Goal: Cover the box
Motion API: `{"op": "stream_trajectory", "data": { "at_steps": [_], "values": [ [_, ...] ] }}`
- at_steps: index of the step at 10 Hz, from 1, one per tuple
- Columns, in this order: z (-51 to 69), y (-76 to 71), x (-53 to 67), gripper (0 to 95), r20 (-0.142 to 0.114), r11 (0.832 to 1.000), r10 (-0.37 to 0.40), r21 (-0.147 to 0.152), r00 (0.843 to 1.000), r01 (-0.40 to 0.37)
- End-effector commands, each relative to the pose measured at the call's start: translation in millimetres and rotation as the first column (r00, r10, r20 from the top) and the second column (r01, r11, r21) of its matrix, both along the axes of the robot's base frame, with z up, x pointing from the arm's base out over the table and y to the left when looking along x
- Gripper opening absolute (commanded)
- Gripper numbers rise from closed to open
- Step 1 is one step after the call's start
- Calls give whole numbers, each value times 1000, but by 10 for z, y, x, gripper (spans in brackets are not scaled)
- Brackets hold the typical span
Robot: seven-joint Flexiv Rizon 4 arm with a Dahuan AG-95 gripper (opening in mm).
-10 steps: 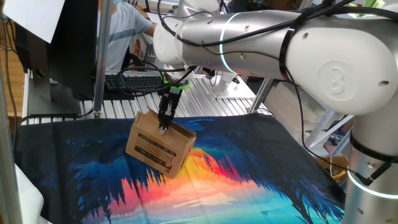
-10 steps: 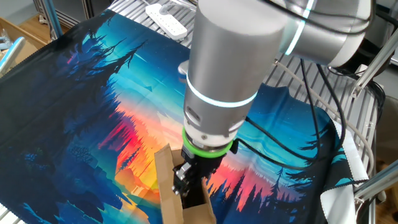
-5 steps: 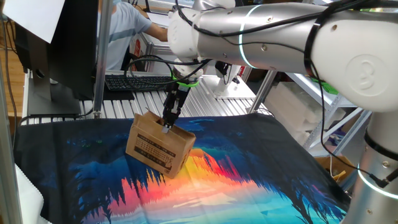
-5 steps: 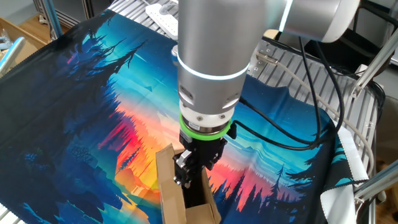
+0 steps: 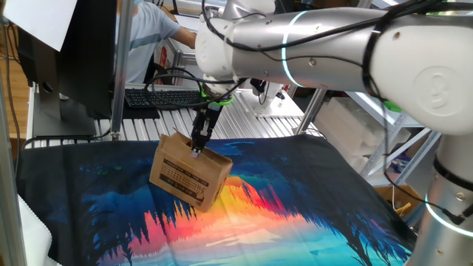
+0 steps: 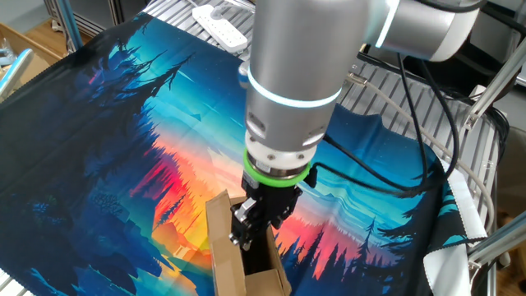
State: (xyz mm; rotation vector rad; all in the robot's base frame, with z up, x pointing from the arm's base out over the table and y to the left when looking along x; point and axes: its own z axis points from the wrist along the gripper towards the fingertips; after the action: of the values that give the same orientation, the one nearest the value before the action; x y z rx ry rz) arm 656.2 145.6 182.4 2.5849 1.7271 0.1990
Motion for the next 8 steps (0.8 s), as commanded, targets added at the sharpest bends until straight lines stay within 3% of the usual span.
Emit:
{"op": "stream_trajectory", "data": {
  "at_steps": [1, 4, 5, 8],
  "values": [
    [-6, 5, 15, 570, 3, 1000, 0, 2, 1000, 0],
    [-36, 15, 37, 570, 9, 1000, 3, -1, 1000, -3],
    [-45, 18, 43, 760, 8, 1000, -7, 1, 1000, 7],
    [-31, 69, 82, 760, 10, 1000, -5, 3, 1000, 5]
  ]
}}
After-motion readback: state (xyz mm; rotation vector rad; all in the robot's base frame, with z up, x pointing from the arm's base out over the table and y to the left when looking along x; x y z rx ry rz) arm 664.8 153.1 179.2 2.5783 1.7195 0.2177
